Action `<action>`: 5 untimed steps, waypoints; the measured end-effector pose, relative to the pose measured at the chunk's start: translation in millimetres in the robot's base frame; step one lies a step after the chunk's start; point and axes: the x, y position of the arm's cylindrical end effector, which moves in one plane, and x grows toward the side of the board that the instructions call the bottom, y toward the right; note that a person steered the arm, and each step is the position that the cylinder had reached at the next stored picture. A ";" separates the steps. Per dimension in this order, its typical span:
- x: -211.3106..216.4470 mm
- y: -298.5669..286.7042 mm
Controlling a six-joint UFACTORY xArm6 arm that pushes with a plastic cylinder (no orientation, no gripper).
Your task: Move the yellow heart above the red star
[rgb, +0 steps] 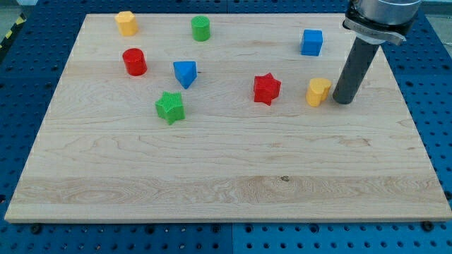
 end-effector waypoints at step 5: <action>-49.7 -86.3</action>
